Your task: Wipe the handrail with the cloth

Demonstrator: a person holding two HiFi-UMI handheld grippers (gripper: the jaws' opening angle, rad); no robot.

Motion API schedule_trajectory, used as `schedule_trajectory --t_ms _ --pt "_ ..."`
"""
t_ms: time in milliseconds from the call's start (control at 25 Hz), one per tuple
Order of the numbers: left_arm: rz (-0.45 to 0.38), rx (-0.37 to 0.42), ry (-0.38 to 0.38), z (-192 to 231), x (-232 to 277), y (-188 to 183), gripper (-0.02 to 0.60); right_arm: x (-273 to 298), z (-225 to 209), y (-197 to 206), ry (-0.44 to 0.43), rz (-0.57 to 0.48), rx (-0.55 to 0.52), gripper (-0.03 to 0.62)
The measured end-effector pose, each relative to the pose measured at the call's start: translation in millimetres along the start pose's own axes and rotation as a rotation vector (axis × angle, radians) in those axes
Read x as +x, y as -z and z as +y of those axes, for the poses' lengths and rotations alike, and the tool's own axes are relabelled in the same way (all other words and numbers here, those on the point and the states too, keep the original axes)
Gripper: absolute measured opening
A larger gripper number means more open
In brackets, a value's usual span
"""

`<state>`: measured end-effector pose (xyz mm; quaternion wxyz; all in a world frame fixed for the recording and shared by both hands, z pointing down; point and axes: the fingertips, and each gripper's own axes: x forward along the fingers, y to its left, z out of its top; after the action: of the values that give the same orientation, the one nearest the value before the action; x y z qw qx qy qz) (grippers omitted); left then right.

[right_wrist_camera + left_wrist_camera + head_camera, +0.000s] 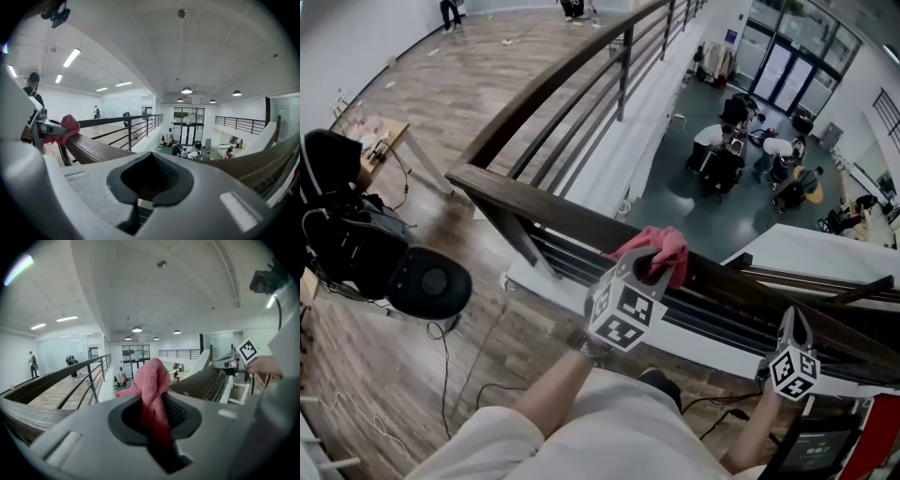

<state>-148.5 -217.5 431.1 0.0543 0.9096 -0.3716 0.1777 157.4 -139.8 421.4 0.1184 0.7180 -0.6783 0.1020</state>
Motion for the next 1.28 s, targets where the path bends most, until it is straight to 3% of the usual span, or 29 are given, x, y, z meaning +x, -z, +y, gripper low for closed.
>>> schedule_trajectory --t_ms 640,760,920,1280 --pt "0.020 -0.027 -0.154 114.2 -55.2 14.4 0.074 1.5 3.2 -3.5 0.098 0.004 0.045 0.002" --pt "0.030 -0.035 -0.175 129.4 -60.5 18.5 0.074 6.8 30.9 -11.3 0.047 -0.004 0.071 0.002" --pt "0.032 -0.049 -0.206 155.4 -67.1 25.2 0.074 27.8 76.9 -21.3 -0.010 0.007 0.016 0.002" --pt "0.039 -0.056 -0.246 190.2 -81.9 32.6 0.075 38.4 124.6 -33.9 -0.046 0.039 -0.028 0.002"
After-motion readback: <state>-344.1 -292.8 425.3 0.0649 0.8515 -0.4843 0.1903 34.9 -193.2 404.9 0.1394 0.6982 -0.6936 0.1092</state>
